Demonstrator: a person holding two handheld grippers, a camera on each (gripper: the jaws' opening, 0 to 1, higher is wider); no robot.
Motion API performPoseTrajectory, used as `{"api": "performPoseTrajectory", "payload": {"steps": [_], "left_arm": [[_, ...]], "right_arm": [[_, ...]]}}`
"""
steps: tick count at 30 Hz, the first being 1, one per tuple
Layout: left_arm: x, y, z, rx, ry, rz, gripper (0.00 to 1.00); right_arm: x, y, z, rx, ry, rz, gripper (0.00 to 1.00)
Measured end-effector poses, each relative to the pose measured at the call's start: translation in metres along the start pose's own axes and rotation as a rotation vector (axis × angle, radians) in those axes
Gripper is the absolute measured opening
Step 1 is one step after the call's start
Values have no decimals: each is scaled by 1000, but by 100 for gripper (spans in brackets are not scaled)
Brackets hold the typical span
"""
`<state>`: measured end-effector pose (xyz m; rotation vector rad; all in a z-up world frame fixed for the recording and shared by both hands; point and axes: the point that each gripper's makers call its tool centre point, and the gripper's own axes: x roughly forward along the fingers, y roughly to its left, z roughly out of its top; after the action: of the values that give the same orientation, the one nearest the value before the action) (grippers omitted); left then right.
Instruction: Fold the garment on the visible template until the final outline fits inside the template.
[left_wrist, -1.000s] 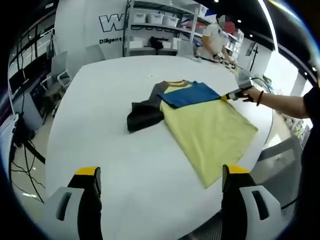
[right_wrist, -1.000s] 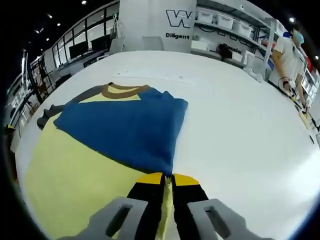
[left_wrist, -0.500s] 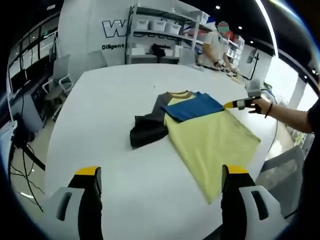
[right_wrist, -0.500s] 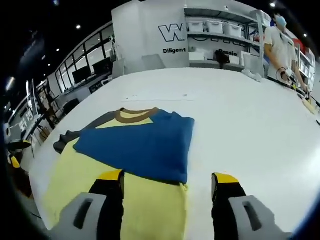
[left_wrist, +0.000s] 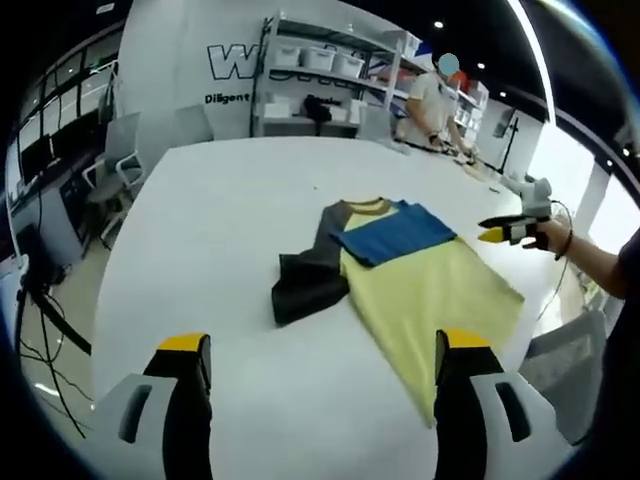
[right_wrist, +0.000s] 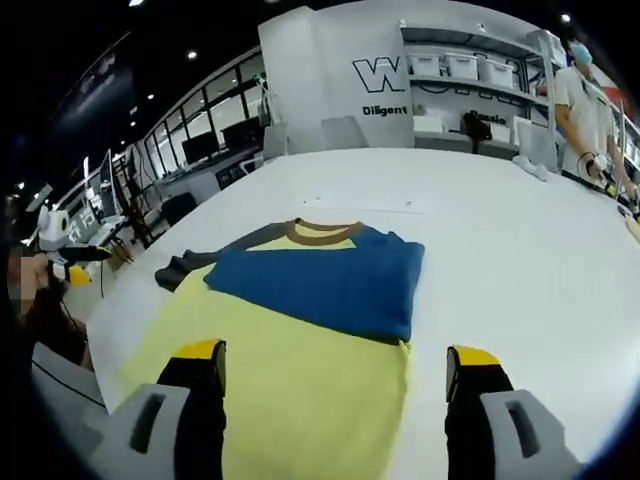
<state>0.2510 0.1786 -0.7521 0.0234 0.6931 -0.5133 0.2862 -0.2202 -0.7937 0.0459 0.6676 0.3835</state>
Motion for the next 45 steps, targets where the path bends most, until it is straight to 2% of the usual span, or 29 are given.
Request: {"api": "performPoseTrajectory", "payload": {"steps": [11, 18, 23, 30, 34, 38, 43, 45], "left_arm": [[20, 14, 22, -4, -15, -11, 83], [35, 26, 27, -28, -11, -5, 71], [45, 36, 30, -46, -9, 8, 68], [63, 49, 36, -63, -21, 28, 58], [82, 57, 36, -68, -20, 43, 51], [99, 62, 39, -84, -25, 36, 49], [117, 69, 41, -122, -29, 26, 43], [126, 69, 38, -121, -11, 24, 41]], "right_arm": [[-32, 37, -20, -14, 11, 91, 97], [-44, 56, -22, -62, 3, 134, 97], [-50, 67, -22, -72, -2, 167, 98], [-55, 74, -25, -104, 13, 181, 97], [-56, 75, -25, -104, 8, 184, 97], [-55, 74, -27, -114, 20, 175, 97], [-53, 75, -28, -132, 31, 176, 97], [-50, 73, -28, -125, 34, 174, 96]]}}
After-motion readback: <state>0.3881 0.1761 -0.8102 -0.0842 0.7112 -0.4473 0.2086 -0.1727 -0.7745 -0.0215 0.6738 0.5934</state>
